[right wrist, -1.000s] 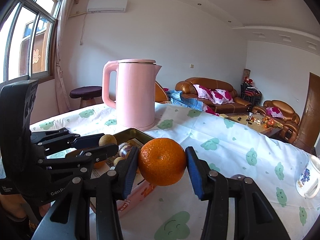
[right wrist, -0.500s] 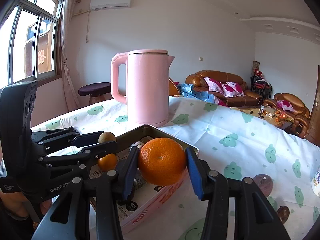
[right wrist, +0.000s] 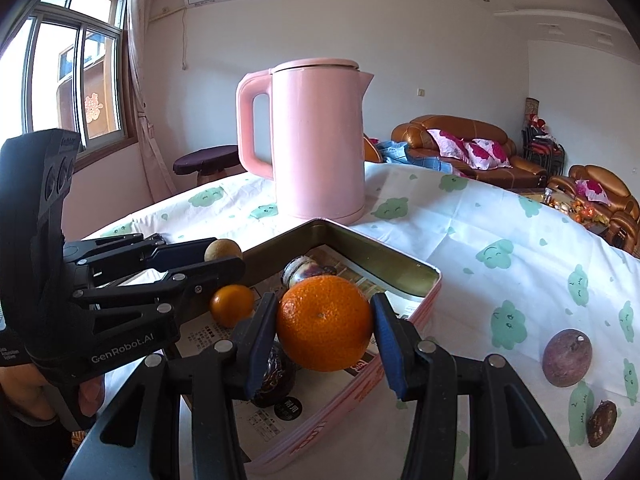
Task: Organize fruits
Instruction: 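Release the tan fruit into the tin with the left tool while the right releases the orange, then move both open tools back over the last fruits on the table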
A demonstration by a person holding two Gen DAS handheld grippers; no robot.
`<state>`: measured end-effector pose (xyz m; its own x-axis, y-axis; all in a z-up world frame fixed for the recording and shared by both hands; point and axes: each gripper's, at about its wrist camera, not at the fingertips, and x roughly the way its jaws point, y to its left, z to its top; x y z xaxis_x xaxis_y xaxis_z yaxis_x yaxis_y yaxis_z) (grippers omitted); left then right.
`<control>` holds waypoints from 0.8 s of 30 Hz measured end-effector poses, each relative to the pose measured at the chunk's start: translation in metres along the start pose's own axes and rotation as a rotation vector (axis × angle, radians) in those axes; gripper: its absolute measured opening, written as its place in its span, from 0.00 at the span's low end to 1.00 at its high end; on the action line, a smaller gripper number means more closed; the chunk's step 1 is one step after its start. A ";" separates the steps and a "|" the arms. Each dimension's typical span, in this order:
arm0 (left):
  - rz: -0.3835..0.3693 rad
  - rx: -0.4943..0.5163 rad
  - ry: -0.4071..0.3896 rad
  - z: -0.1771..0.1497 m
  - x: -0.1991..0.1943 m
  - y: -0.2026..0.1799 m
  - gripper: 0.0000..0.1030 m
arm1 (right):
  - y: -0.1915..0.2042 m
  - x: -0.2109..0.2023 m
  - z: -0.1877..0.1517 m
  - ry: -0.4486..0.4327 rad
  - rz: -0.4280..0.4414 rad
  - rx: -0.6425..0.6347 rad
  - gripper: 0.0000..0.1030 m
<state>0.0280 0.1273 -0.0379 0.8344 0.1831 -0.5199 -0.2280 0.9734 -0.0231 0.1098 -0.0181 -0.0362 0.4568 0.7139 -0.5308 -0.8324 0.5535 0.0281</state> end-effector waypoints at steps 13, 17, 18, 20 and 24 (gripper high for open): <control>0.019 -0.003 -0.021 -0.001 -0.006 -0.003 0.69 | -0.004 -0.005 -0.004 0.015 0.016 0.023 0.60; -0.002 -0.008 -0.031 0.000 -0.009 -0.008 0.73 | -0.013 -0.026 -0.006 -0.004 -0.038 0.006 0.60; -0.009 -0.012 -0.035 0.001 -0.009 -0.010 0.75 | -0.019 -0.034 -0.008 -0.009 -0.062 0.002 0.60; -0.027 -0.010 -0.039 0.003 -0.010 -0.017 0.76 | -0.033 -0.047 -0.011 -0.009 -0.109 0.001 0.60; -0.078 0.028 -0.041 0.009 -0.009 -0.046 0.79 | -0.076 -0.073 -0.022 0.009 -0.270 0.032 0.60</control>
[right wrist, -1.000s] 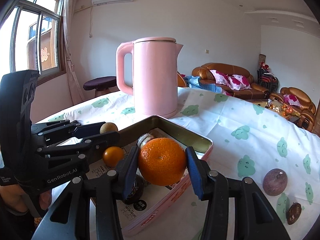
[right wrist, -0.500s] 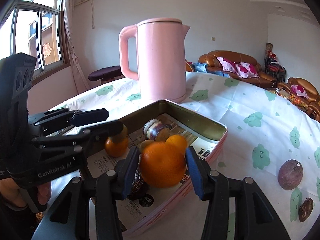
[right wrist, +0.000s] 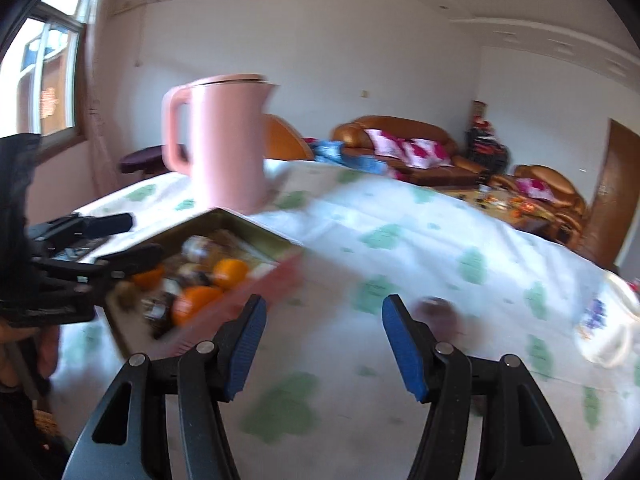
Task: Organize fruits
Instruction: 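Move both open tools back over the last fruits on the table, then grasp the dark brown fruit with the right tool while the left grasps the purple fruit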
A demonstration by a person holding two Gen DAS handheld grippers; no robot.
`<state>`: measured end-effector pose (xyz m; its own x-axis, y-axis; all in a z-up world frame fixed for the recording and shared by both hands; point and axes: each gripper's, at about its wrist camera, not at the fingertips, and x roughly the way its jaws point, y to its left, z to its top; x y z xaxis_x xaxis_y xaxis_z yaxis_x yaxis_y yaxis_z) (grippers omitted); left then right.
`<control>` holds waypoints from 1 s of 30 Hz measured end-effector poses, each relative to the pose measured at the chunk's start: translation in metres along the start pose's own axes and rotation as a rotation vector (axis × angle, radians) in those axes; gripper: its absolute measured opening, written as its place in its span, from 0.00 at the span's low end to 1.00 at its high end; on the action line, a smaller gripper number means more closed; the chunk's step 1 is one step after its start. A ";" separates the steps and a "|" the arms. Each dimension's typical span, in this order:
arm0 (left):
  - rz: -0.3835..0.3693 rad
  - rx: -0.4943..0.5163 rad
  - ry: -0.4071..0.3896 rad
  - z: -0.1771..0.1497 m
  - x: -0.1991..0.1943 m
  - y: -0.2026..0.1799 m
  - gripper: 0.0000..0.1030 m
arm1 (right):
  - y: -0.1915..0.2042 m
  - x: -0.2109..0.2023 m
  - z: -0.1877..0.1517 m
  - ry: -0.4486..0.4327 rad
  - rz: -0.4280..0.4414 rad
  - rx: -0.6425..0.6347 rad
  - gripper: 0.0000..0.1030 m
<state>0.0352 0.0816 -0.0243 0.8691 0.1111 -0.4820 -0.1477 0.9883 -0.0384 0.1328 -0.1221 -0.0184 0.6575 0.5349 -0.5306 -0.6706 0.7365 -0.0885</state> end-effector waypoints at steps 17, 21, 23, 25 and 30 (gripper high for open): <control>-0.185 0.119 0.126 0.040 0.059 -0.129 0.79 | -0.125 0.008 -0.043 0.156 -0.197 0.299 0.60; -0.173 0.125 0.154 0.038 0.075 -0.136 0.79 | -0.119 0.020 -0.042 0.193 -0.134 0.284 0.60; -0.164 0.119 0.165 0.036 0.080 -0.135 0.79 | -0.115 0.028 -0.043 0.218 -0.124 0.261 0.59; -0.160 0.118 0.177 0.034 0.085 -0.134 0.79 | -0.114 0.038 -0.045 0.265 -0.110 0.260 0.45; -0.165 0.121 0.195 0.032 0.093 -0.138 0.79 | -0.120 0.038 -0.048 0.273 -0.080 0.291 0.41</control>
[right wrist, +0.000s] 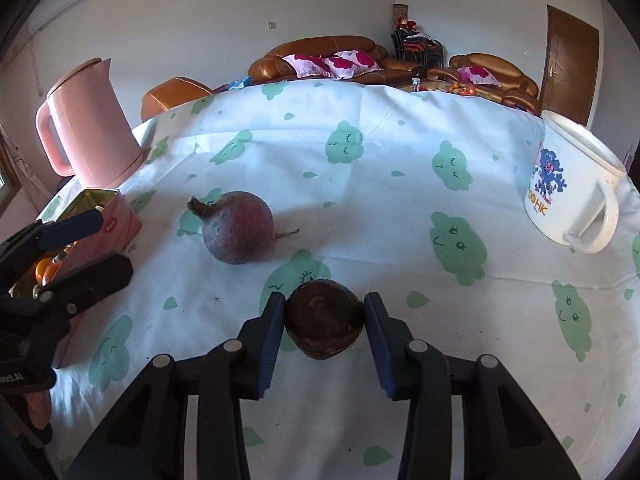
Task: Organize fruits
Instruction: 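Grasp the dark brown fruit with the right tool while the left grasps the purple fruit, then lift the dark brown fruit with the right tool while the left lifts the purple fruit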
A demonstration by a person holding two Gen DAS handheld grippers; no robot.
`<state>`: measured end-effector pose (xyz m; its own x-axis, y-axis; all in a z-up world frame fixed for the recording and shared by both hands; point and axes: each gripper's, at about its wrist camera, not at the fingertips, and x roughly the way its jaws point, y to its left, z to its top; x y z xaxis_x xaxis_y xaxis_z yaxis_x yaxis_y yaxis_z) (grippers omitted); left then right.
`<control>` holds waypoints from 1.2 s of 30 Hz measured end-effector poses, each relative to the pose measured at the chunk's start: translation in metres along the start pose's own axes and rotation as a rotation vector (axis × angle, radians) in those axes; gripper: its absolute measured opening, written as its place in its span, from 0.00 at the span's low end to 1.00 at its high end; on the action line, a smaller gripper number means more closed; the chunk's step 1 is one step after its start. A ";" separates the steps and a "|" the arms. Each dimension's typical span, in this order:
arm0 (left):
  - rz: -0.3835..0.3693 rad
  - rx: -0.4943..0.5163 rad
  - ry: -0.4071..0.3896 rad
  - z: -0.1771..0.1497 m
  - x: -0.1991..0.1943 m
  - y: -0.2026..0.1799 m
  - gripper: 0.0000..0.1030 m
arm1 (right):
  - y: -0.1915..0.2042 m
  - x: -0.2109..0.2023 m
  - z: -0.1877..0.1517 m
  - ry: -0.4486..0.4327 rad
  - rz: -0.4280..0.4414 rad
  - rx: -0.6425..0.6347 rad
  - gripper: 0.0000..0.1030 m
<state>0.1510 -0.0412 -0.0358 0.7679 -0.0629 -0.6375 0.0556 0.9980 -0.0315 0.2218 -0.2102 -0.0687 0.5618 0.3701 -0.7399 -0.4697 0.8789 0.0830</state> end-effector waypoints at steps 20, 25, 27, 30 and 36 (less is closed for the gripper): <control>-0.079 -0.036 0.129 0.024 0.078 -0.022 0.56 | -0.030 -0.019 -0.002 -0.069 -0.141 0.156 0.41; -0.095 -0.051 0.129 0.023 0.080 -0.020 0.54 | -0.029 -0.016 -0.002 -0.060 -0.128 0.149 0.41; -0.106 -0.057 0.128 0.021 0.079 -0.019 0.54 | -0.029 -0.017 -0.002 -0.065 -0.125 0.148 0.41; -0.110 -0.063 0.114 0.021 0.074 -0.017 0.54 | -0.027 -0.021 -0.002 -0.085 -0.126 0.142 0.41; -0.101 -0.051 0.068 0.019 0.061 -0.018 0.54 | -0.025 -0.026 -0.003 -0.114 -0.112 0.130 0.41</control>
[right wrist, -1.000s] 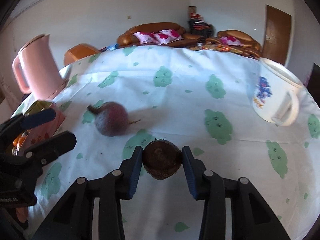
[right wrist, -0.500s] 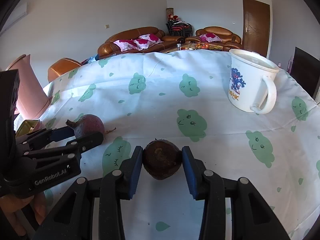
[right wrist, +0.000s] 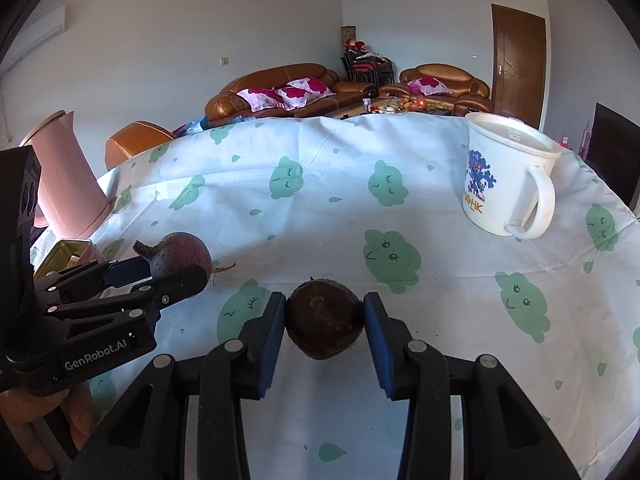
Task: Organize fruits
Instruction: 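Lift the dark brown fruit with the right tool while the left lifts the purple fruit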
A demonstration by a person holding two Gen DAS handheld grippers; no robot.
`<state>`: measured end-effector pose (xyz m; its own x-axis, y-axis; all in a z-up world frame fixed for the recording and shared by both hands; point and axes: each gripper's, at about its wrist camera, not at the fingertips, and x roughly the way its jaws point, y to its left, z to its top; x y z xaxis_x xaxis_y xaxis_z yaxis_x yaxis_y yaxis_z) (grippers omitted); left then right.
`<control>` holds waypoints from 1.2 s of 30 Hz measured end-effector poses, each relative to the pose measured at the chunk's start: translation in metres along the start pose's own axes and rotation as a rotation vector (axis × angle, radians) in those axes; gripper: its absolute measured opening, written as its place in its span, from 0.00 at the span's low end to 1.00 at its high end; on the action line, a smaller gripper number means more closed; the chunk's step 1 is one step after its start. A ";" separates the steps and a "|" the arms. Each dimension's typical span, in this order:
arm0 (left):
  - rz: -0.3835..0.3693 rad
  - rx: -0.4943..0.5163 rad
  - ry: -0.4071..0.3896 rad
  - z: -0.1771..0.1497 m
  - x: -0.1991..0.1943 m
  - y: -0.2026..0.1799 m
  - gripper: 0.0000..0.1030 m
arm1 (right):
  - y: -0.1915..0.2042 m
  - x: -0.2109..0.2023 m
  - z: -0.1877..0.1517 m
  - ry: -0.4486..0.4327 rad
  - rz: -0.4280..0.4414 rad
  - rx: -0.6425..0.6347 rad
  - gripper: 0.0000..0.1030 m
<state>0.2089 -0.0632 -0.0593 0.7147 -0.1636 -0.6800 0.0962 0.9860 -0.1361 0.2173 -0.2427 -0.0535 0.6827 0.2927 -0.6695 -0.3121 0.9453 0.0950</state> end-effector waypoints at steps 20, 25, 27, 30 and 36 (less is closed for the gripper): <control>0.052 0.049 -0.151 -0.010 -0.036 -0.011 0.54 | 0.011 -0.020 -0.001 -0.109 0.041 -0.049 0.41; 0.066 0.063 -0.176 -0.012 -0.042 -0.013 0.54 | 0.012 -0.023 -0.002 -0.128 0.038 -0.058 0.41; 0.070 0.064 -0.185 -0.013 -0.044 -0.013 0.54 | 0.013 -0.026 -0.002 -0.141 0.038 -0.061 0.41; 0.073 0.065 -0.203 -0.015 -0.048 -0.013 0.54 | 0.014 -0.028 -0.003 -0.160 0.037 -0.068 0.41; 0.078 0.062 -0.232 -0.017 -0.054 -0.013 0.54 | 0.017 -0.031 -0.003 -0.176 0.033 -0.078 0.41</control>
<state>0.1572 -0.0675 -0.0333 0.8607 -0.0822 -0.5024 0.0717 0.9966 -0.0402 0.1891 -0.2364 -0.0337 0.7742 0.3502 -0.5271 -0.3819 0.9227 0.0522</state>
